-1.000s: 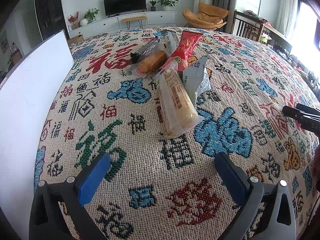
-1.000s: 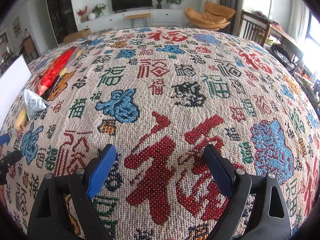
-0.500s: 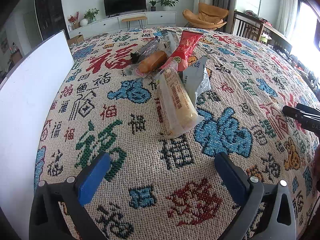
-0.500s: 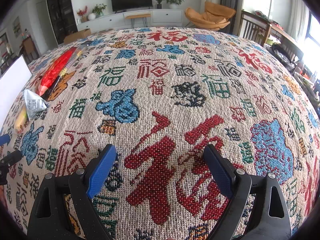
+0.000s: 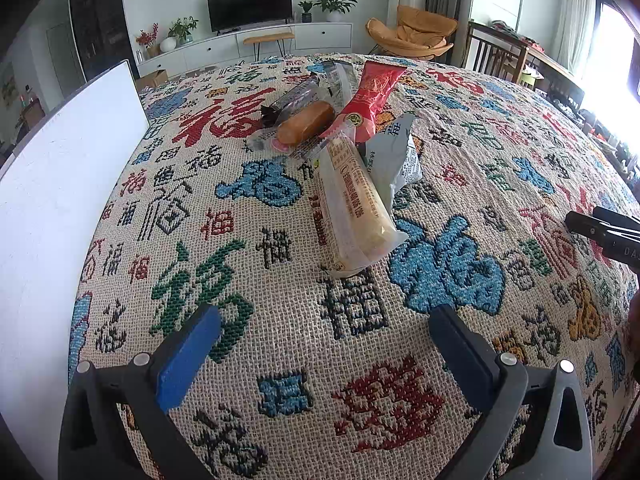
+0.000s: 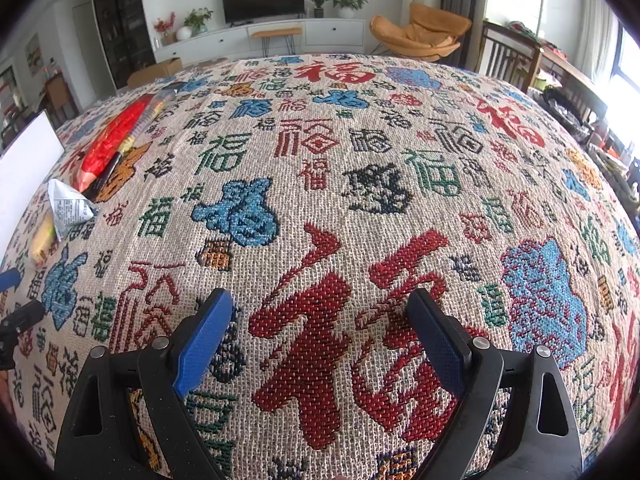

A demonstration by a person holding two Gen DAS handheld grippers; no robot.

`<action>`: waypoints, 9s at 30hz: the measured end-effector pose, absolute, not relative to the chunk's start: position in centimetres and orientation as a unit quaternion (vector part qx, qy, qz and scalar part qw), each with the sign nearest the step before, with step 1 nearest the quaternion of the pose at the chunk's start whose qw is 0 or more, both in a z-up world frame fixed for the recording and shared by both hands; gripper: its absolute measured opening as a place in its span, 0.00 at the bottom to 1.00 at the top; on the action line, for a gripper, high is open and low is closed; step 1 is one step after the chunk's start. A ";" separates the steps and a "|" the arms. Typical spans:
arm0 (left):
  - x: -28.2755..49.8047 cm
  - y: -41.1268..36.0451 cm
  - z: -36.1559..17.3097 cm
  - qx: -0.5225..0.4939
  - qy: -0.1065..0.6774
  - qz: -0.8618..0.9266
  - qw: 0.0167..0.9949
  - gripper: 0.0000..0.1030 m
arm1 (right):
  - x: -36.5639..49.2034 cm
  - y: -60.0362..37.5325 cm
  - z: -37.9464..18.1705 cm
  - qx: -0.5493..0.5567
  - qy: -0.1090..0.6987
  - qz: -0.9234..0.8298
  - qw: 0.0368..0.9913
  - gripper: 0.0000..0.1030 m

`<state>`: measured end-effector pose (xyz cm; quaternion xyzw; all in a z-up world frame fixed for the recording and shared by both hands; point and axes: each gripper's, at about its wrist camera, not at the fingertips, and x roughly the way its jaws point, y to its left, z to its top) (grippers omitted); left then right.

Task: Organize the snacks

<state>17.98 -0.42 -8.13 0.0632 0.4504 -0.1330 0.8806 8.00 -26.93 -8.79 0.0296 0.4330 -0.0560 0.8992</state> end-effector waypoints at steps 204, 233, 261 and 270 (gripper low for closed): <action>17.6 6.5 -8.1 0.031 0.453 -0.067 0.888 1.00 | 7.0 -20.6 -8.3 -0.025 0.416 0.124 0.900 0.65; 17.8 6.6 -8.0 0.036 0.468 -0.091 0.878 1.00 | 7.3 -19.8 -8.7 -0.053 0.428 0.105 0.896 0.83; 8.8 14.8 6.9 -0.143 0.348 -0.193 0.906 0.28 | 5.6 -12.8 3.9 0.026 0.386 0.217 0.896 0.48; 4.8 31.1 9.0 -0.152 0.348 0.006 0.925 0.42 | 4.3 8.9 10.4 0.022 0.368 0.435 0.822 0.58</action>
